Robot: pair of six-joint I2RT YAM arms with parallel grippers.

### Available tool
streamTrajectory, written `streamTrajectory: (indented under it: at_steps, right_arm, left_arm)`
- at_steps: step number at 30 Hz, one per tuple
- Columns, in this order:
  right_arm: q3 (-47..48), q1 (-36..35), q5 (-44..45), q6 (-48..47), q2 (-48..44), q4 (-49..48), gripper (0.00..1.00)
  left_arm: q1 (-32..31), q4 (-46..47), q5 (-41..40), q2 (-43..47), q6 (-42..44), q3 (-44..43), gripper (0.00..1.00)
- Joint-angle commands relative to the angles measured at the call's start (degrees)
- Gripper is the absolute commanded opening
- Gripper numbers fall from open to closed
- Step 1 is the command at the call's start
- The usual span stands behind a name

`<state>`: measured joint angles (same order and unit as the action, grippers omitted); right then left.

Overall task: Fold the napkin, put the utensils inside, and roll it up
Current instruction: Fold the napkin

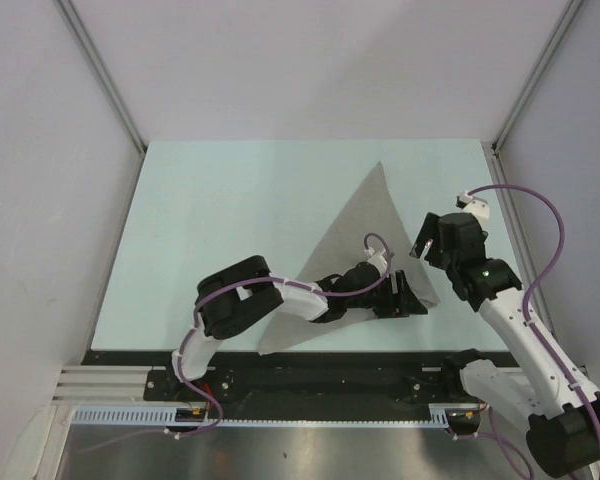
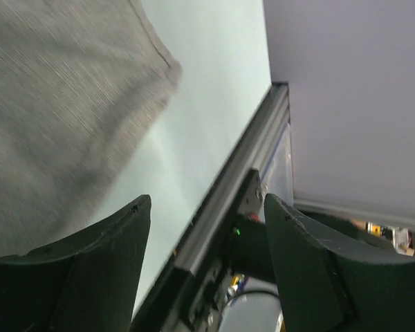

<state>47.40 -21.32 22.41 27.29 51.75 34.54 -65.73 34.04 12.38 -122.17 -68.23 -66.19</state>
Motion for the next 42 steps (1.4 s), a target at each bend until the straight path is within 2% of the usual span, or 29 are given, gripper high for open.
streamTrajectory:
  at_steps: [1, 5, 11, 15, 18, 24, 31, 35, 42]
  right_arm:
    - [0.6, 8.1, -11.4, -0.9, -0.6, -3.9, 0.86]
    - [-0.5, 13.2, -16.8, -1.8, 2.3, -5.5, 0.87]
    - [-0.8, 15.8, -21.9, 0.1, 7.1, -6.7, 0.84]
    - [-3.3, 16.0, -21.9, 0.0, 9.1, -8.3, 0.84]
    - [-4.9, 16.0, -26.8, 1.0, 11.3, -11.1, 0.84]
    - [-6.3, 13.2, -28.9, 2.4, 16.3, -17.5, 0.84]
    - [-4.9, 11.7, -28.7, 2.5, 26.6, -21.8, 0.84]
    - [-4.8, 11.7, -28.1, 2.5, 30.0, -23.1, 0.84]
    - [-4.0, 12.2, -25.1, 1.7, 35.6, -23.5, 0.84]
  left_arm:
    - [-0.4, 5.5, 3.7, 8.6, 4.9, 4.7, 0.72]
    - [-0.2, 3.1, 3.3, 15.1, 12.2, 8.8, 0.74]
    - [6.2, -8.2, -4.5, 25.7, 21.0, 17.3, 0.74]
    - [8.2, -20.7, -15.4, 34.1, 29.2, 23.8, 0.74]
    - [9.2, -26.0, -19.5, 40.9, 29.8, 28.9, 0.77]
    - [14.0, -20.2, -14.6, 49.1, 25.2, 40.9, 0.78]
    - [20.3, -9.2, -5.3, 45.0, 17.2, 49.7, 0.79]
    - [22.5, -10.1, -6.0, 45.4, 18.4, 51.3, 0.79]
    - [23.0, -17.9, -8.9, 49.0, 21.6, 51.2, 0.79]
